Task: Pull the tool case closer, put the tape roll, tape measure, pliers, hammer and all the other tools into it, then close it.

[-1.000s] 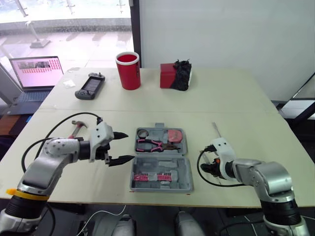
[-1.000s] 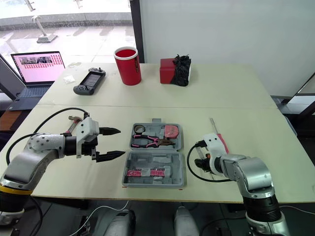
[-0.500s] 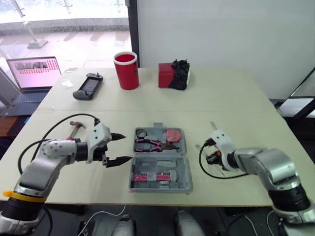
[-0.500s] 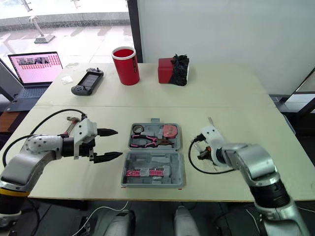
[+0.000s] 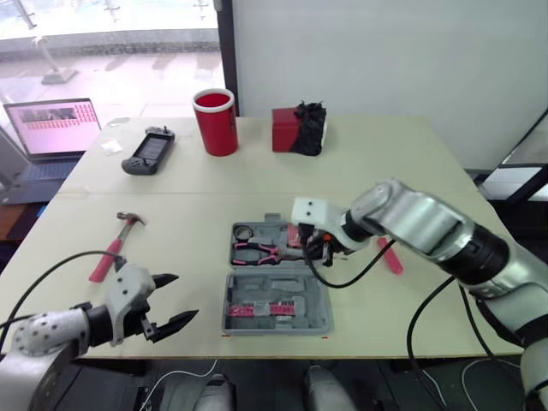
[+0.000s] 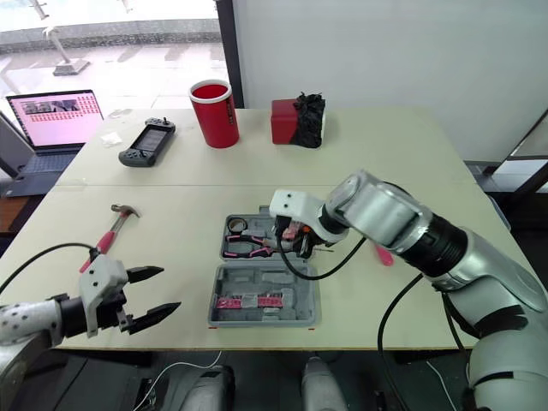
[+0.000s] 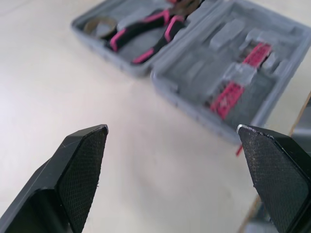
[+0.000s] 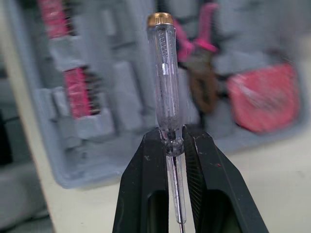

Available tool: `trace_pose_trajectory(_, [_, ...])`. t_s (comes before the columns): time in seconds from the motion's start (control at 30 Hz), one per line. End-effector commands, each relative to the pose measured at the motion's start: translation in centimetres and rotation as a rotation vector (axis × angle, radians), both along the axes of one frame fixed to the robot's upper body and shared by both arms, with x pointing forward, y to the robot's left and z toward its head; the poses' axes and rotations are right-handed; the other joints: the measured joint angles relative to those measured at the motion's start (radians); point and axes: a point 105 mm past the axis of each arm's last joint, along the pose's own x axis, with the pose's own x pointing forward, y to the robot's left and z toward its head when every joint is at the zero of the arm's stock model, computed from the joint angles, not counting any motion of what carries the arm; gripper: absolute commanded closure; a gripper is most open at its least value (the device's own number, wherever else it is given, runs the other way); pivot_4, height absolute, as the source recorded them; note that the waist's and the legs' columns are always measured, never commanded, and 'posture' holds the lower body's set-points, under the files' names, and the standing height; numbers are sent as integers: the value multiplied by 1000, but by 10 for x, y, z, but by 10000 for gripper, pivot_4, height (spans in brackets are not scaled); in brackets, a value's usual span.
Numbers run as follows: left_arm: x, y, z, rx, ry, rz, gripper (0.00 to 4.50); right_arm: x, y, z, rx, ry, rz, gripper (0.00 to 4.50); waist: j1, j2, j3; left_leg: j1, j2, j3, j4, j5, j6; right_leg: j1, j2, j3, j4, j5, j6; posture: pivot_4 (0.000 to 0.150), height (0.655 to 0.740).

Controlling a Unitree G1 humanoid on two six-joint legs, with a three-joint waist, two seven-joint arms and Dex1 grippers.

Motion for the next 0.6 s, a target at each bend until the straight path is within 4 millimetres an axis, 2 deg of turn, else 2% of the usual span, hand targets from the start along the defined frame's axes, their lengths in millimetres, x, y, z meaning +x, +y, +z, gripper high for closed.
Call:
trace_pose_trajectory(0.03, [-4,-1,11,-2,-67,27,0,-1,16,-3,-19,21,26,44573,0,0,0,0,0,0,0,0,0,0,0,0,0,0,0,1500,7400])
trace_pose_trajectory(0.13, [-15,3,5,-3,-55,73,0,-2,42,-16,-20,52,36,44573,-7,0,0,0,0,0,0,0,0,0,0,0,0,0,-1,1500,7400])
trace_pose_trajectory(0.37, [-25,7,-3,-5,-43,117,0,-1,75,-34,-66,35,60,44573,-3,0,0,0,0,0,0,0,0,-2,1,0,1,1,-1,1500,7400])
trace_pose_trajectory(0.6, [-23,9,-4,-4,-48,120,0,-1,82,-41,-102,-2,98,44573,-4,0,0,0,0,0,-1,0,0,-3,1,0,1,1,-1,1500,7400])
